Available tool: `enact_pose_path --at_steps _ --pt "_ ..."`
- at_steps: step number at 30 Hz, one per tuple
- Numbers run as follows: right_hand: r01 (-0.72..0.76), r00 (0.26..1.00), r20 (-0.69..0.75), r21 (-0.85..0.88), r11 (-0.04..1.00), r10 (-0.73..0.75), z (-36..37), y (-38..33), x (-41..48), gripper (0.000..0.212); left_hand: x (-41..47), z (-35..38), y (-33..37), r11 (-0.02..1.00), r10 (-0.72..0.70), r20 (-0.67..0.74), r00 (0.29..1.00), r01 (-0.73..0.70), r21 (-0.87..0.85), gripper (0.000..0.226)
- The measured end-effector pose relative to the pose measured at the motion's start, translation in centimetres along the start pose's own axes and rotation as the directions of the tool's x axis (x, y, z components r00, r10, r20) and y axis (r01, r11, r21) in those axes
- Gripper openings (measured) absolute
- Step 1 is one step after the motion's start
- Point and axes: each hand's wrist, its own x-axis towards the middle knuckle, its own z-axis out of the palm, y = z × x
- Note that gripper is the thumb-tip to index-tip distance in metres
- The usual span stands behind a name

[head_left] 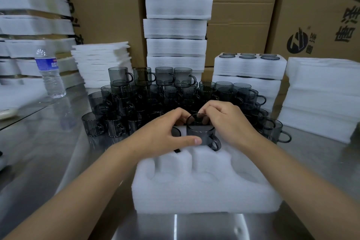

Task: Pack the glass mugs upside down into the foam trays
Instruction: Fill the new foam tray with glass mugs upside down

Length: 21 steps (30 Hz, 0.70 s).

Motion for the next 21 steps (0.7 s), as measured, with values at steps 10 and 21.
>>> enact_pose_path --at_steps 10,21 --pt "-0.196 0.980 0.020 -0.086 0.977 0.199 -0.08 0.41 0.55 0.040 0.05 0.04 0.00 0.993 -0.085 -0.006 0.996 0.085 0.081 0.028" --pt "-0.151 0.984 0.068 -0.136 0.979 0.162 -0.42 0.37 0.42 0.026 0.24 -0.08 -0.14 0.993 -0.118 0.030 0.992 0.118 0.017 0.041"
